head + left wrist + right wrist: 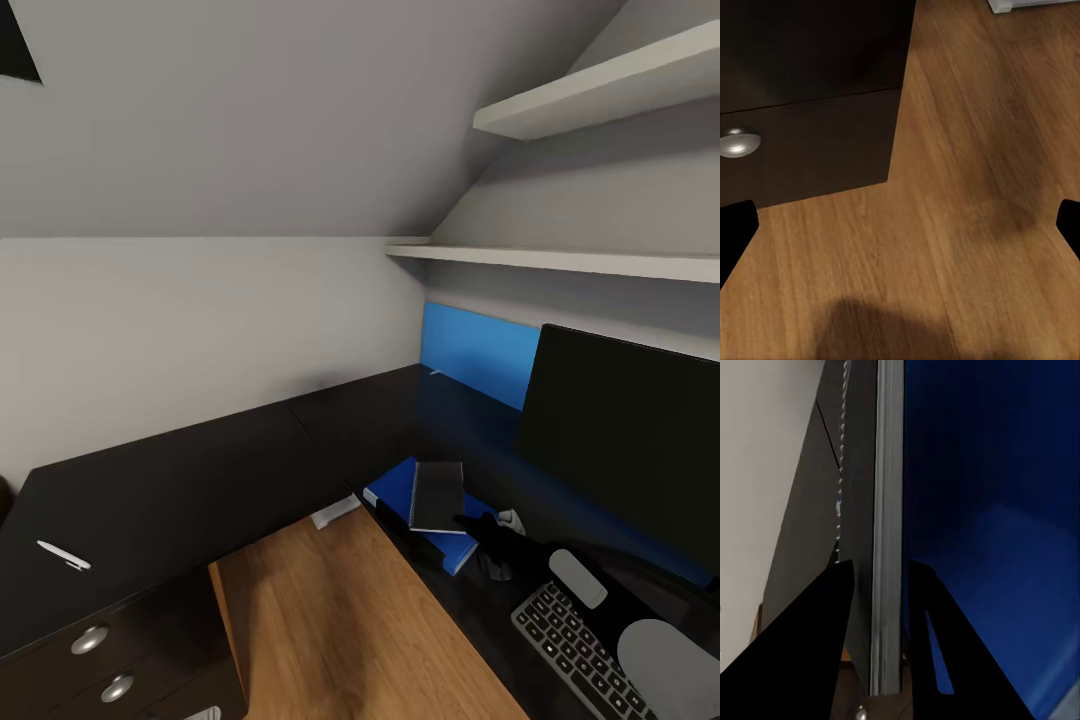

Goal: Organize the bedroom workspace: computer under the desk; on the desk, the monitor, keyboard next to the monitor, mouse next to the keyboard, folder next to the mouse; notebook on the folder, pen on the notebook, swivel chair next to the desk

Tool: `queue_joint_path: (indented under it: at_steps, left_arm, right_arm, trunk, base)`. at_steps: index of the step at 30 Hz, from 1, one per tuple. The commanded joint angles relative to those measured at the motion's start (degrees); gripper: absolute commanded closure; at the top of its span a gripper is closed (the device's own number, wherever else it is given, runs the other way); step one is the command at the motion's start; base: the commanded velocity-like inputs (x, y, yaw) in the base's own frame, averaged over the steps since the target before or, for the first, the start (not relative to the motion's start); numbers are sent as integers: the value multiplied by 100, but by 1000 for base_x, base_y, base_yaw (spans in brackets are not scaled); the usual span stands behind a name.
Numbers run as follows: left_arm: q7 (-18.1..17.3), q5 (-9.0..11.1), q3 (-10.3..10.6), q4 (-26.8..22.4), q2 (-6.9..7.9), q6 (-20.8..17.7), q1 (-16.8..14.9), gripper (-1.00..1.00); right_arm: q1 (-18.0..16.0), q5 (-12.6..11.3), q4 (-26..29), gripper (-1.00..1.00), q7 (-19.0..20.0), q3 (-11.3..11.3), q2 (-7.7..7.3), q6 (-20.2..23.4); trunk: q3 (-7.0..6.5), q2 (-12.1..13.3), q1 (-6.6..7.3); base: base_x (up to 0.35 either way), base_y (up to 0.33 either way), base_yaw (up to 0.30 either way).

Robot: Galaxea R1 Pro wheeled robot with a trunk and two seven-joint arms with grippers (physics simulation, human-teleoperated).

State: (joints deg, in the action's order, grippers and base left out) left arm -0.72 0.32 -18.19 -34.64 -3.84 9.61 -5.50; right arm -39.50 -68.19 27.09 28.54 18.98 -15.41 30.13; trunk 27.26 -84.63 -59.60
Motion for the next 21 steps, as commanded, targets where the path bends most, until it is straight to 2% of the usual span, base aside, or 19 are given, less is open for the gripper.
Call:
queue_joint_path:
  at_steps: [1, 21]
  left_arm:
    - [-7, 3, -20, 1, -4, 15, -4, -100]
    - [-12, 3, -32, 1, -11, 15, -4, -100]
  right_arm:
    - [-6, -37, -2, 100, 12, 27, -6, 10]
    - [-6, -37, -2, 100, 3, 35, -6, 2]
  trunk:
    - [6, -3, 0]
    - [6, -3, 0]
  base:
    - [0, 0, 0]
    - [0, 0, 0]
